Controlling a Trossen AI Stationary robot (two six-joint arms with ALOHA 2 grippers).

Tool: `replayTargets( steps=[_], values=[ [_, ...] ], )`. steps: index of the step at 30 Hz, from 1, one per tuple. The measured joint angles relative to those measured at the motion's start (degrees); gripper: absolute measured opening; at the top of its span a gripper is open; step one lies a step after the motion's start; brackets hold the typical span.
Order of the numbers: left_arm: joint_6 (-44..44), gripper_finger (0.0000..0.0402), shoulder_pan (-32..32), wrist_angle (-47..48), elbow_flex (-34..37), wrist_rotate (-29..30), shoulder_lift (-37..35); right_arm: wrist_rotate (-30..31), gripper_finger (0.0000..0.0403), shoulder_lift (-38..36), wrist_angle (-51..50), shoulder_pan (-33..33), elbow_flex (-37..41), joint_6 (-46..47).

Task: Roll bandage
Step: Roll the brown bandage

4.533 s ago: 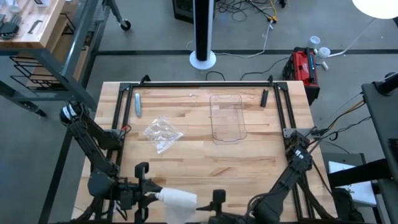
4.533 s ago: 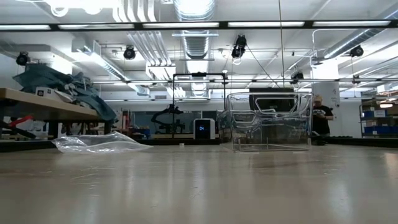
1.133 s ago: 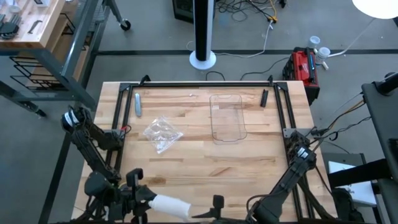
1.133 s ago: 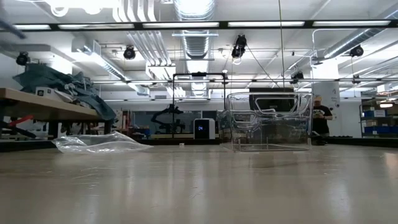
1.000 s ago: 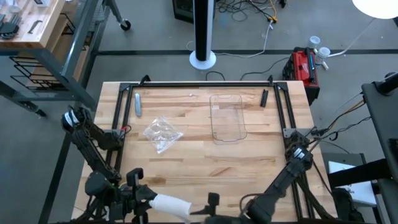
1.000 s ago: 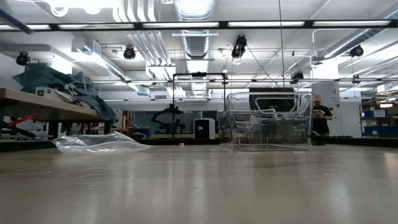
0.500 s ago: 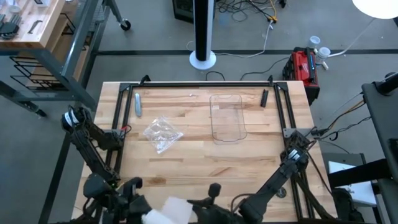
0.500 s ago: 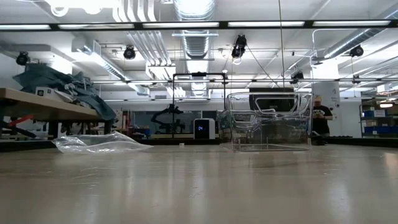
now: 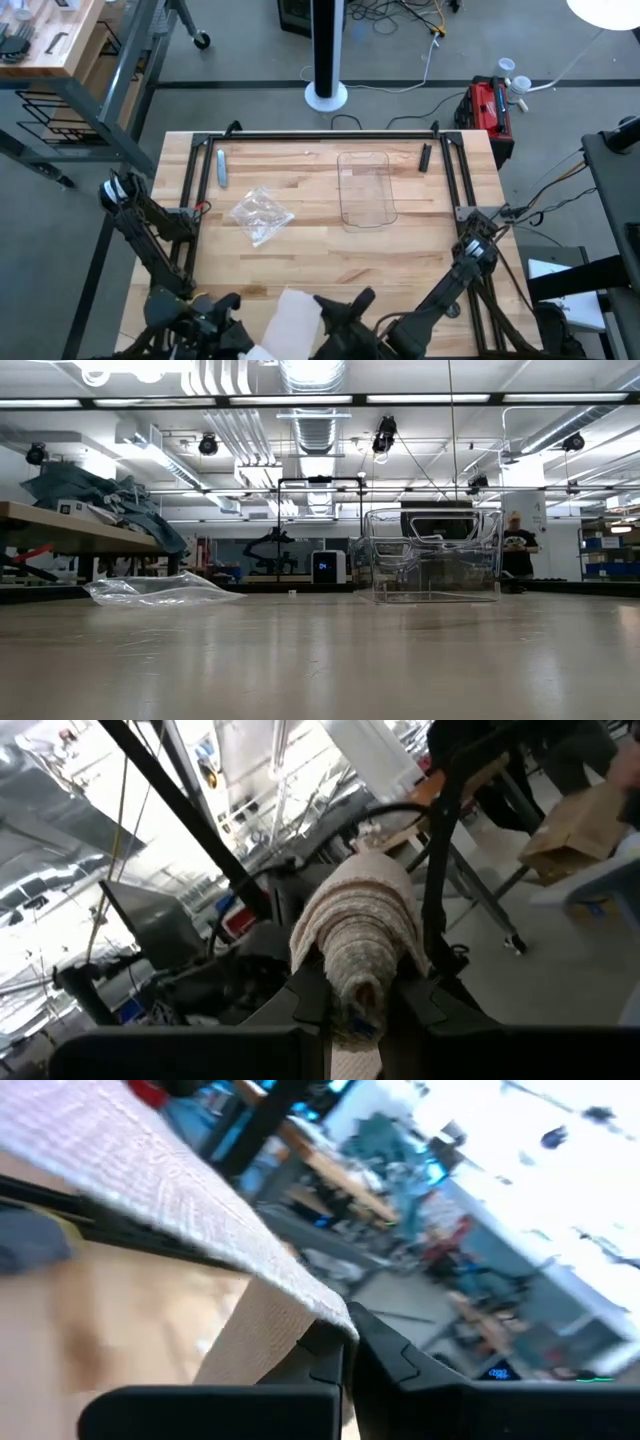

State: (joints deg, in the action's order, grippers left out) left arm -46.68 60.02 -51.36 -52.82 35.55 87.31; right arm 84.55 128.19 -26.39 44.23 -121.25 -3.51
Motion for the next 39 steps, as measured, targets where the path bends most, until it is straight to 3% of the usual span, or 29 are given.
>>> replayTargets(
  steps=[4,9,16,23,27,33,39],
  values=[
    [2.0,0.0036,-0.9,1.7,0.0,0.2,0.0,5.0,0.0001,-1.4,0.0,0.3,-0.2,-7.6],
    [7.5,0.0036,-2.8,6.2,0.0,0.5,0.0,5.4,0.0000,-4.7,0.0,0.4,-0.2,-15.6],
    [13.0,0.0036,-5.3,12.0,0.0,2.6,0.0,0.5,0.0000,-7.4,2.7,2.4,-0.3,-25.9],
    [19.0,0.0036,-8.5,16.5,0.0,2.7,0.0,-1.9,0.0000,-7.4,14.9,3.9,-0.3,-41.0],
    [21.8,0.0036,-10.1,18.5,0.0,3.7,0.0,-3.9,0.0000,-7.2,16.5,4.4,-0.3,-42.2],
    [23.2,0.0036,-10.3,19.5,0.0,15.2,0.3,-4.7,0.0000,-7.2,16.4,5.8,-0.2,-39.9],
    [23.9,0.0036,-10.3,19.0,0.0,21.3,0.3,-7.0,0.0000,-6.6,16.5,6.6,-0.1,-35.4]
  ],
)
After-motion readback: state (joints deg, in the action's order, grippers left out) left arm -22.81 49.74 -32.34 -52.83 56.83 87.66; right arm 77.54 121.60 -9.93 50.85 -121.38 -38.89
